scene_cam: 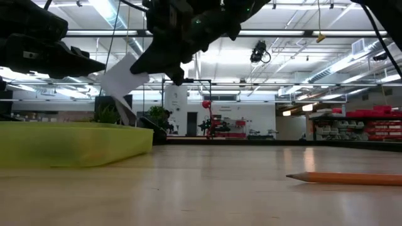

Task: Pack school essentials
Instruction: Put the white sticky notes into the yellow pencil box

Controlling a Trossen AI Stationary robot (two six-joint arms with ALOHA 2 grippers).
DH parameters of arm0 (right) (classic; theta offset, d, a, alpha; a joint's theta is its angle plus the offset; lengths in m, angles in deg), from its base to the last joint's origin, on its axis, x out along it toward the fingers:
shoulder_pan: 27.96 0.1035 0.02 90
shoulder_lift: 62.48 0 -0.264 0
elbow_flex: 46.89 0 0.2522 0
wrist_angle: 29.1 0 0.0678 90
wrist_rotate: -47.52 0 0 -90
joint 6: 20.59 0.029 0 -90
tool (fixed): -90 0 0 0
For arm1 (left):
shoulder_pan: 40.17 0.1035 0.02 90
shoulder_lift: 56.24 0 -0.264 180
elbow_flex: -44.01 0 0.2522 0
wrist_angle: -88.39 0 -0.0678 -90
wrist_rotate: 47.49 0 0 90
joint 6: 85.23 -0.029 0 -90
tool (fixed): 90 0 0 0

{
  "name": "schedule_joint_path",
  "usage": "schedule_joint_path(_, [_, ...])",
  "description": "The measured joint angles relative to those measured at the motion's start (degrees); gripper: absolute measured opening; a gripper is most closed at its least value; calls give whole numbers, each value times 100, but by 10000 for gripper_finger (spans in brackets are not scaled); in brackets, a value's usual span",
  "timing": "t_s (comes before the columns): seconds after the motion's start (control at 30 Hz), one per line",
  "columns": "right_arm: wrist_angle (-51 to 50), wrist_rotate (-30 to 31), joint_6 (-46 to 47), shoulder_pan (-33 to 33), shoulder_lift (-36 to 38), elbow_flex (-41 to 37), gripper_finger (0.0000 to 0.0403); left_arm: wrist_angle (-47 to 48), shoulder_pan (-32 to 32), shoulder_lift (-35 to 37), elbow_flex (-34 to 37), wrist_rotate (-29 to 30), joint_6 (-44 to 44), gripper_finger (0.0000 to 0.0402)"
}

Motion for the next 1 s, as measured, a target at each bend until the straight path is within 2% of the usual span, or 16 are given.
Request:
schedule_joint_path(0.53, [286, -245, -266, 431, -380, 7, 3, -13, -2, 3, -1, -1, 0, 34])
schedule_joint_path(0.77, [277, -337, -460, 564, -371, 2, 3, 6, 0, -50, -1, -1, 2, 26])
schedule_joint_path(1.0, [426, -334, -500, 644, -371, -64, 3, -3, -2, -48, -1, -1, 1, 35])
